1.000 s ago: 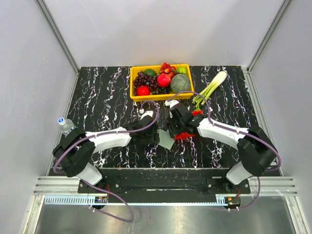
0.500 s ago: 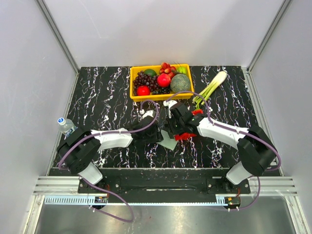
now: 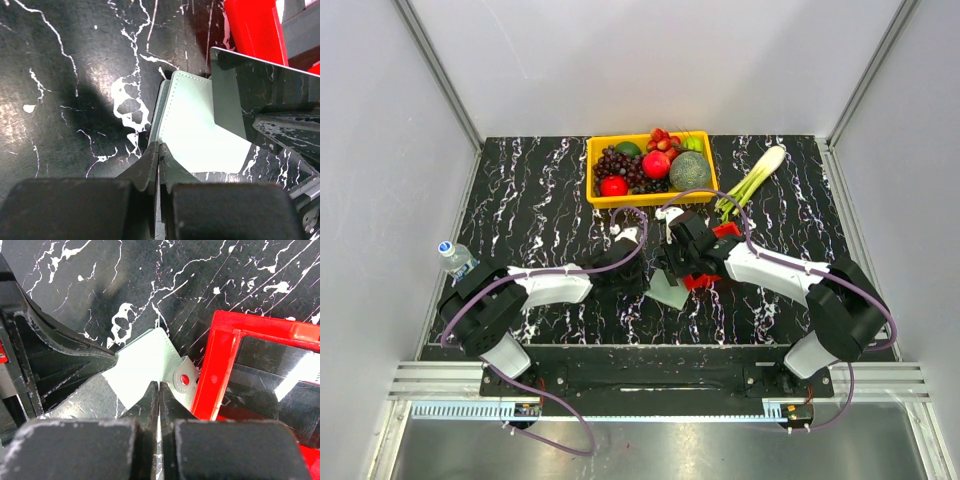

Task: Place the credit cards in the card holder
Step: Open the card holder at the center of the board.

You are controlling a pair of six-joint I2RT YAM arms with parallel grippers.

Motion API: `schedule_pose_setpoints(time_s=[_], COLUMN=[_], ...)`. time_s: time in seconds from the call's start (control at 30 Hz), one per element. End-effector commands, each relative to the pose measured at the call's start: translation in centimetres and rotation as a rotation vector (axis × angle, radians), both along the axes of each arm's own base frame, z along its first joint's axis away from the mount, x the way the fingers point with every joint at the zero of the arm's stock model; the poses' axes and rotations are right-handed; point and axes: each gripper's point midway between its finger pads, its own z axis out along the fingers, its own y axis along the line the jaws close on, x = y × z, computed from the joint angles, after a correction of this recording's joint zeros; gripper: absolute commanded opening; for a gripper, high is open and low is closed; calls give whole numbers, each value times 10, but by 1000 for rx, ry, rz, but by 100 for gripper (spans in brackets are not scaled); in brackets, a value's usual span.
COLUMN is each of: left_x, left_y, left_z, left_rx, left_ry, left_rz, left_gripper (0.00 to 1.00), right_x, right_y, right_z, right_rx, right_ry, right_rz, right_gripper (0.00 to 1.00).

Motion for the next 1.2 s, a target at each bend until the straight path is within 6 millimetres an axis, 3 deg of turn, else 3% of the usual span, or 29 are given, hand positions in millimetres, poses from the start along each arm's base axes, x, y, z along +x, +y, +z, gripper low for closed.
schedule_pose_setpoints(time_s=[0.0,0.13,0.27,0.33,0.5,0.73,0.97,1.17], left_x=[4,3,-1,-1,-1,-1,-3,-11], left_y=[-27,-38,-46,-49,-56,-59,-38,-30], left_z=[28,42,42,44,45,42,41,46], left_rx=[-112,-168,-190,-206,-235,-245,-126,-65], left_ry=[-69,-104,-93,-92,-80,-71,-177,-257], left_rz=[-99,-162,-207,-215,-241,-279,-376,-587], left_gripper=[11,26,29,25,1,0,0,0], right_x=[-2,-3,-4,-4,-5,-5,9,9], right_y=[1,1,1,0,-1,-3,-3,-10], right_z=[4,2,1,0,-2,2,42,33], right_rx=[14,19,20,20,19,24,89,72], right_ry=[-18,-18,-14,-13,-11,-21,-99,-59], right_rz=[15,14,12,9,8,-5,24,47], right_gripper=[0,0,0,0,0,0,0,0])
